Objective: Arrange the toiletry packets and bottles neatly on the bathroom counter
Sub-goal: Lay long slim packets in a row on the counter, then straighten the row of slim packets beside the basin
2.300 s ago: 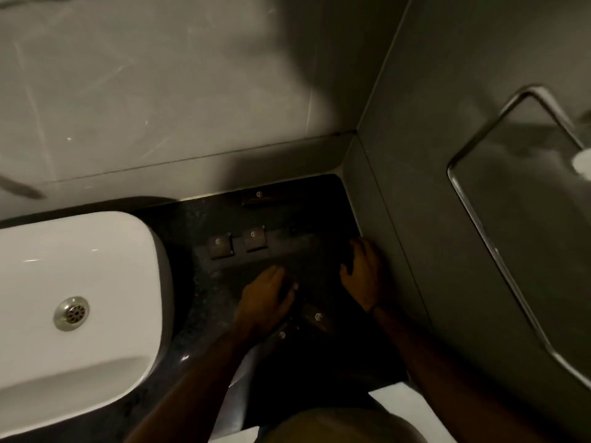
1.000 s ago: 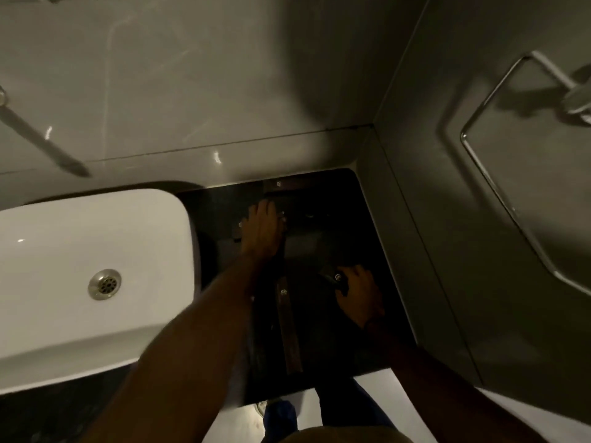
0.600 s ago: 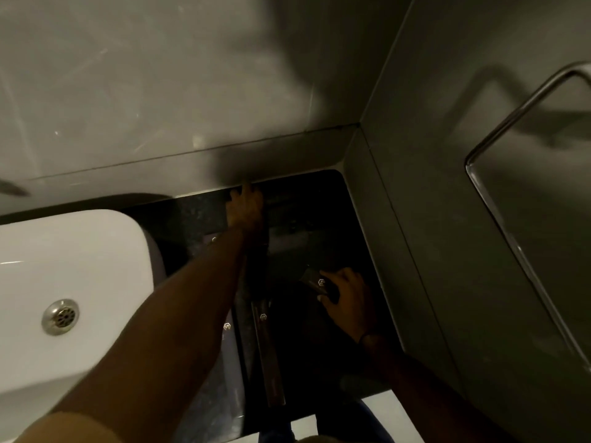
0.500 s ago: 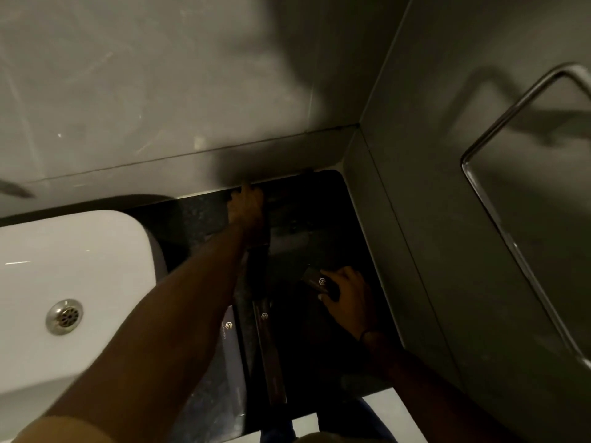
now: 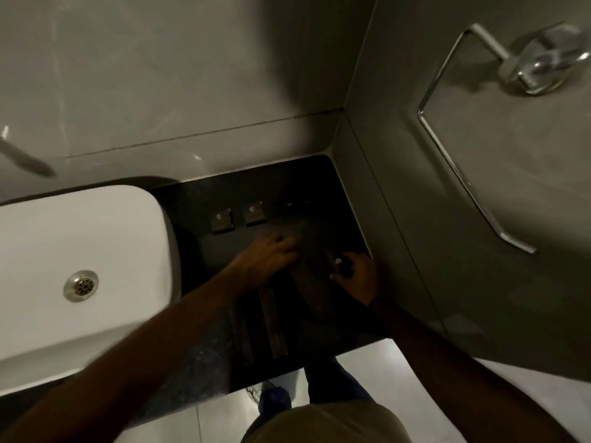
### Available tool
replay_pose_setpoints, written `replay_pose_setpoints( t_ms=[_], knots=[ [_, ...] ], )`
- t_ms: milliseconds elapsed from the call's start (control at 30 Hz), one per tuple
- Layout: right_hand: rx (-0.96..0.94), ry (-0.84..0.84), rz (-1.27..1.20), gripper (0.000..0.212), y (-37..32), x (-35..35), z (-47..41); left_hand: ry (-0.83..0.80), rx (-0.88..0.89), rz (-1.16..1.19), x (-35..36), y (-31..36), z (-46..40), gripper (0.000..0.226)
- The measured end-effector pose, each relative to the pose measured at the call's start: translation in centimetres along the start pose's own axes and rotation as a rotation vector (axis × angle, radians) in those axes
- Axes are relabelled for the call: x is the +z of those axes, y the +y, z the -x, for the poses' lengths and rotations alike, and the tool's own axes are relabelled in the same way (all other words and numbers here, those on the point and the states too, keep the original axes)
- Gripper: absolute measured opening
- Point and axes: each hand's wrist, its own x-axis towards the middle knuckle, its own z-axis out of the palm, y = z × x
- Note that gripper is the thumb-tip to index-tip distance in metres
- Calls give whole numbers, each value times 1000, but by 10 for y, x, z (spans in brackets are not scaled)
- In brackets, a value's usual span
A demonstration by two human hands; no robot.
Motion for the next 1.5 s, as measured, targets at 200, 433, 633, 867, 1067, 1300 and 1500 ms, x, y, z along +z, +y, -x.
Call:
replay_pose_setpoints(
  t_ms=[200, 433, 633, 867, 1067, 1300, 1500],
  knots=[
    [27, -15, -3, 70, 3, 3, 14, -24, 26, -90, 30, 41, -12, 53],
    [-167, 128, 62, 63, -47, 6, 5, 145, -384, 321, 31, 4, 7, 65],
    [-537, -34, 295, 69, -153, 33, -66, 282, -858, 383, 22, -72, 35, 69],
    [-666, -204, 673, 53, -203, 70, -138, 189, -884, 446, 27, -112, 26, 48],
    [-648, -246, 633, 50, -198, 75, -151, 159, -882, 473, 29, -121, 26, 56],
    [-648, -243, 624, 56, -196, 75, -153, 146, -859, 493, 27, -124, 27, 61],
    [-659, -244, 659, 66, -199, 70, -149, 112, -856, 465, 25, -124, 28, 65]
  ],
)
